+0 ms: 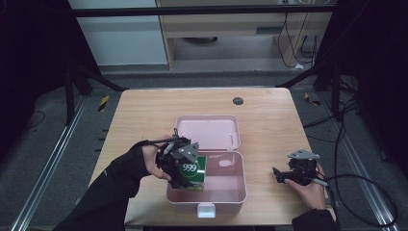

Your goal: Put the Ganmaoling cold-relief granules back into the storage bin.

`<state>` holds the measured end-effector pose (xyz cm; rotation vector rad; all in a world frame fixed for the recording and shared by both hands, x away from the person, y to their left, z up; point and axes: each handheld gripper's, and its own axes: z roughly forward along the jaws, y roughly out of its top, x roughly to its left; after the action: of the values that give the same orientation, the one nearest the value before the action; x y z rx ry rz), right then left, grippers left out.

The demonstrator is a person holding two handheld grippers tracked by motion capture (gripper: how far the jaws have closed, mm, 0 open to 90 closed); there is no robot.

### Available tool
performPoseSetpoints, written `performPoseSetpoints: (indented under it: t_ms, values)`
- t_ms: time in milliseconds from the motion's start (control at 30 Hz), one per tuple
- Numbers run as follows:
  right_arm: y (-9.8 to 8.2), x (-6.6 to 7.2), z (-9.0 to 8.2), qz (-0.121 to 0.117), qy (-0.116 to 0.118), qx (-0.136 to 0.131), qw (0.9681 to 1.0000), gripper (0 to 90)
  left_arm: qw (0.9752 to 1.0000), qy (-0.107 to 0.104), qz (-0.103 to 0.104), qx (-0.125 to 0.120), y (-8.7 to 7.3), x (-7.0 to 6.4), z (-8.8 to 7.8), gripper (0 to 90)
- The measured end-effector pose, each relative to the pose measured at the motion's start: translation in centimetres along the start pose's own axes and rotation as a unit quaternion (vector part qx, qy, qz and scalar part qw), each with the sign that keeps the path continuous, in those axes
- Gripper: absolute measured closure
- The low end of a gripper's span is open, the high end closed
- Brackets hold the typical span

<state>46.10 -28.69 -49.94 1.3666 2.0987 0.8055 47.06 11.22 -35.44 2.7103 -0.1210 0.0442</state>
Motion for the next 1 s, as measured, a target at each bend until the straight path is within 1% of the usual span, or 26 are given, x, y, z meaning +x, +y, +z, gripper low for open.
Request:
performPoseSetpoints:
  t_ms: [133, 267, 433, 467, 533, 767, 1000]
  values:
    - [0.0, 0.0, 0.0, 0.000, 0.000, 0.002, 1.0000, 1.8, 1.0000, -0.004, -0.005, 0.002, -0.4, 0.0, 0.7, 14.6]
    - [0.0, 0.1, 0.1, 0.000, 0.001, 0.002, 1.0000, 1.8, 0.9999, -0.006, -0.006, 0.010, -0.7, 0.0, 1.3, 14.6]
    - [0.0, 0.1, 0.1, -0.003, 0.002, 0.006, 1.0000, 1.8, 0.9998, -0.010, -0.012, 0.012, -1.2, 0.0, 2.1, 14.6]
    - [0.0, 0.1, 0.1, -0.003, 0.002, 0.006, 1.0000, 1.8, 0.9998, -0.009, -0.010, 0.014, -1.3, 0.1, 2.2, 14.6]
    - [0.0, 0.1, 0.1, -0.003, 0.002, 0.006, 1.0000, 1.8, 0.9997, -0.010, -0.014, 0.017, -1.5, 0.0, 2.5, 14.5]
    - [0.0, 0.1, 0.2, -0.003, 0.004, 0.008, 1.0000, 1.4, 0.9994, -0.017, -0.024, 0.016, -2.0, 0.2, 3.3, 14.1]
    - [0.0, 0.1, 0.2, -0.003, 0.003, 0.007, 1.0000, 1.1, 0.9992, -0.020, -0.028, 0.021, -2.3, 0.2, 3.8, 13.6]
